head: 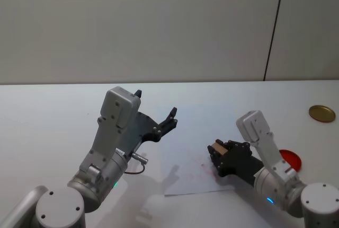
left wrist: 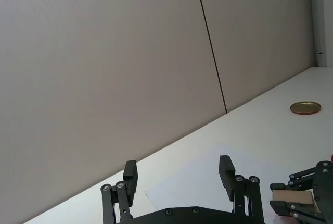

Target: Use the one hand to pick up the stamp and affix it onto the A4 paper.

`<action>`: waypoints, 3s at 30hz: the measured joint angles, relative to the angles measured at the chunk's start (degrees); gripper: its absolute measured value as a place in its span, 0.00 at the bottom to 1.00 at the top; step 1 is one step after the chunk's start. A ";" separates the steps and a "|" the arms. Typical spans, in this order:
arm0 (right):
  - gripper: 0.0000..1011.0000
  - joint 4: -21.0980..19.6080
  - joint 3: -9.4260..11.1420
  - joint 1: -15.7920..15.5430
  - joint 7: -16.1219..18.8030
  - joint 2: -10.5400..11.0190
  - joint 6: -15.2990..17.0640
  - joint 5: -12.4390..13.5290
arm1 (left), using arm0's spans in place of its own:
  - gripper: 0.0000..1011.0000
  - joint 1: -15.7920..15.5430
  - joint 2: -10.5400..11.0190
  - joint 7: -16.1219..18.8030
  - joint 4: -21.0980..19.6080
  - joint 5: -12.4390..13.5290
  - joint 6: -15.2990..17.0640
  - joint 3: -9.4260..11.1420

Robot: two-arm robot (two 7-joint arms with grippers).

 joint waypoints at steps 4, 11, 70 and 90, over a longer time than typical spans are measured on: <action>0.22 0.89 -0.05 -0.30 -0.46 0.02 -2.00 0.14 | 0.98 0.00 0.00 0.00 0.00 0.00 0.00 0.00; 0.22 2.35 0.02 -0.89 -1.29 0.19 -5.28 1.51 | 0.98 0.00 0.00 0.00 0.00 0.00 0.00 0.00; 0.22 -13.76 2.63 -0.48 -4.42 0.79 4.44 12.95 | 0.98 0.00 0.00 0.00 0.00 0.00 0.00 0.00; 0.22 -9.26 2.72 0.90 -6.90 -0.21 13.58 14.31 | 0.98 0.00 0.00 0.00 0.00 0.00 0.00 0.00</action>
